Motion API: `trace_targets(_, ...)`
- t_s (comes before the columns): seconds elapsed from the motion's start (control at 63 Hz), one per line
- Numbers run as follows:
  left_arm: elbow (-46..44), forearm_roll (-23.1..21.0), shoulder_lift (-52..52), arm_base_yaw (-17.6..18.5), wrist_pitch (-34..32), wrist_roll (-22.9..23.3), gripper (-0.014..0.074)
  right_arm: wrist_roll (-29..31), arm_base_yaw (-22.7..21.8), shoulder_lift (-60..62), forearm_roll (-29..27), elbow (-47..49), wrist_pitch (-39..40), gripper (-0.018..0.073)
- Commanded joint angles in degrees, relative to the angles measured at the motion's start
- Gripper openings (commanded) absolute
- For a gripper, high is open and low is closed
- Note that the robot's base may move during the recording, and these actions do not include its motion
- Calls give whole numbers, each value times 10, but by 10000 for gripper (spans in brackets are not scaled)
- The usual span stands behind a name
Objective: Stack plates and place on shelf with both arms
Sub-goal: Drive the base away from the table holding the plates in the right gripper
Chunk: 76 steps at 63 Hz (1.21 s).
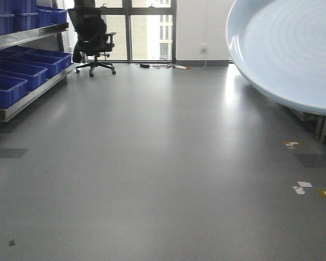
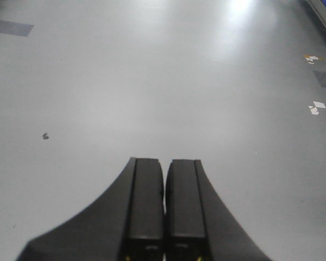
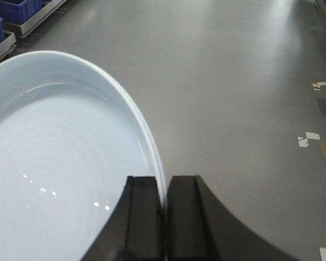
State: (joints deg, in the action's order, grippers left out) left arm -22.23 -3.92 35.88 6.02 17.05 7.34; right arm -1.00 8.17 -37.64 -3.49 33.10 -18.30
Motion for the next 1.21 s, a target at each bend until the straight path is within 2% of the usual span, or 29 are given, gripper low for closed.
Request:
trace_targets(0.0,-17,-3,1,5,-44,2,88,3,-4,1,-1,19,58,48)
trace_targets(1.191,-17,-3,1,5,-44,2,88,3,-4,1,-1,19,58,48)
